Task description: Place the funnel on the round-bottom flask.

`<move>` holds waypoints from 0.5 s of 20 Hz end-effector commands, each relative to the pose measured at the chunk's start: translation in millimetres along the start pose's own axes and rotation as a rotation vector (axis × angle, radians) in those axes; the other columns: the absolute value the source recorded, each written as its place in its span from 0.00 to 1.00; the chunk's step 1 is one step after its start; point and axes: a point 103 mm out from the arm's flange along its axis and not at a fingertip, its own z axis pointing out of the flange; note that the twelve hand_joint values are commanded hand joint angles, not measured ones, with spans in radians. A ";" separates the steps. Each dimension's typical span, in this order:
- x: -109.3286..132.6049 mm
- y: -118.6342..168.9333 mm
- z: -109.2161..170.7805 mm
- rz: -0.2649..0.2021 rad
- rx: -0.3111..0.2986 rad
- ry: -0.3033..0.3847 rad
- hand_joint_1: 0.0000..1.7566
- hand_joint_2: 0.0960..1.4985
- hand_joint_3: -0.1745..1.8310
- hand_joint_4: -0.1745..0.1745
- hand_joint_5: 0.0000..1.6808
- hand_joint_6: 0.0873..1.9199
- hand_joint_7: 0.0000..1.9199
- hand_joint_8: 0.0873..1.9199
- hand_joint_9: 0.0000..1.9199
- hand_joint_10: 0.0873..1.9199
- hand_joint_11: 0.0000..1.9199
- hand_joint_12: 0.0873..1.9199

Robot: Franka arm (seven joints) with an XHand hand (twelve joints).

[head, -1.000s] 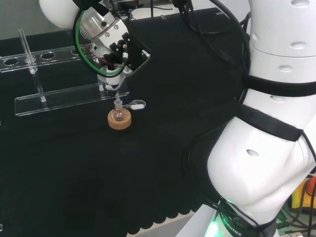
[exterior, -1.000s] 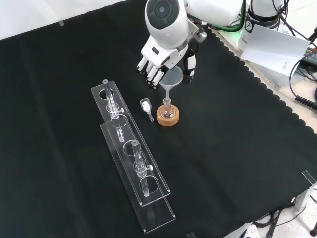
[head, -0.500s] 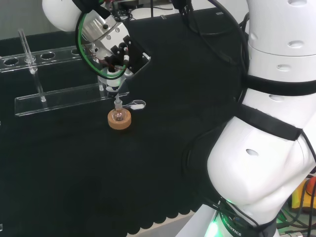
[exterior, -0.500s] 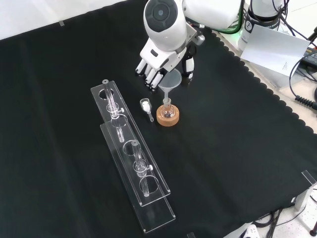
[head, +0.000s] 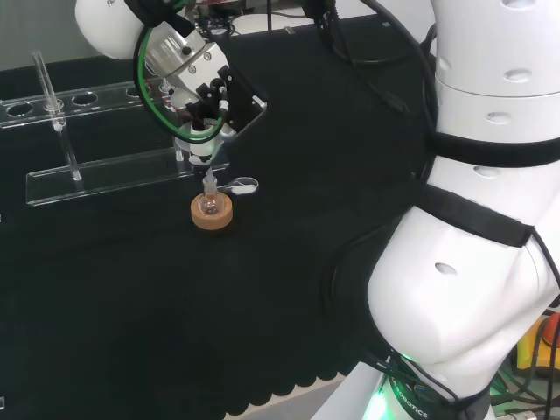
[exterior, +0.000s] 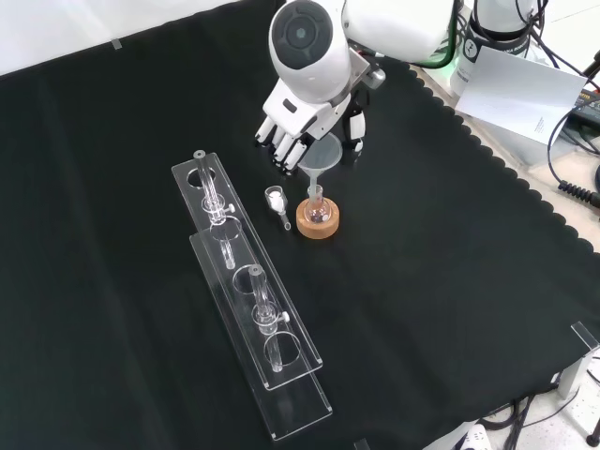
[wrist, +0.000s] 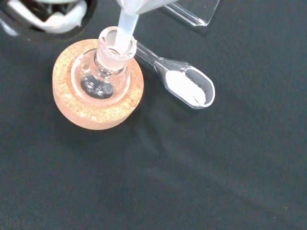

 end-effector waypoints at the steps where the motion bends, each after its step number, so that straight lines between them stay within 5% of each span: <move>1: -4.1 3.1 6.8 -0.014 0.001 0.015 0.50 0.39 0.42 0.40 0.33 0.42 0.24 0.39 0.44 0.34 0.18 0.68; 10: -0.5 6.9 18.0 -0.017 0.015 0.037 0.50 0.39 0.42 0.40 0.33 0.42 0.23 0.39 0.43 0.34 0.18 0.68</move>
